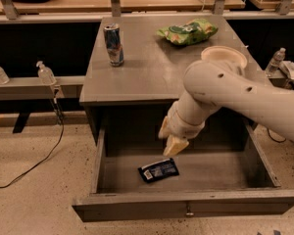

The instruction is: Pick rxbar blueberry from top drawer and place on counter

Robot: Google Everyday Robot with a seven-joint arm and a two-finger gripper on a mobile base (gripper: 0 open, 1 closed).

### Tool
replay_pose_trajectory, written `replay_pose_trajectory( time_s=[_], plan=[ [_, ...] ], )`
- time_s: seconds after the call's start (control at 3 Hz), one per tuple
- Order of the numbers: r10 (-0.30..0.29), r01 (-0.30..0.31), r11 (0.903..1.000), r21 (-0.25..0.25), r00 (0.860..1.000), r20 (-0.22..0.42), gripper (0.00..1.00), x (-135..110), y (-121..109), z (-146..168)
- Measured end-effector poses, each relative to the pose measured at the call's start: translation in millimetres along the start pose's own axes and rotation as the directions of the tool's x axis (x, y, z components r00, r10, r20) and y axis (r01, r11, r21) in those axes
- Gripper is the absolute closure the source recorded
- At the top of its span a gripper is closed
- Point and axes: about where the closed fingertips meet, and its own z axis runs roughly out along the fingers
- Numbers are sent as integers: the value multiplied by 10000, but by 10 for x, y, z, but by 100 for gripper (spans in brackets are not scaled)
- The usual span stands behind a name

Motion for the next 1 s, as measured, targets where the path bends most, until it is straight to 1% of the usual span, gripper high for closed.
replay_pose_trajectory(
  time_s=[0.33,0.67,1.0],
  plan=[
    [-194,210,9979,-609,9994,272,64,18,108,372],
    [-338,361,9906,-1316,9992,191,38,98,239,743],
    [-389,408,9857,-1633,9991,150,28,127,278,900]
  ],
)
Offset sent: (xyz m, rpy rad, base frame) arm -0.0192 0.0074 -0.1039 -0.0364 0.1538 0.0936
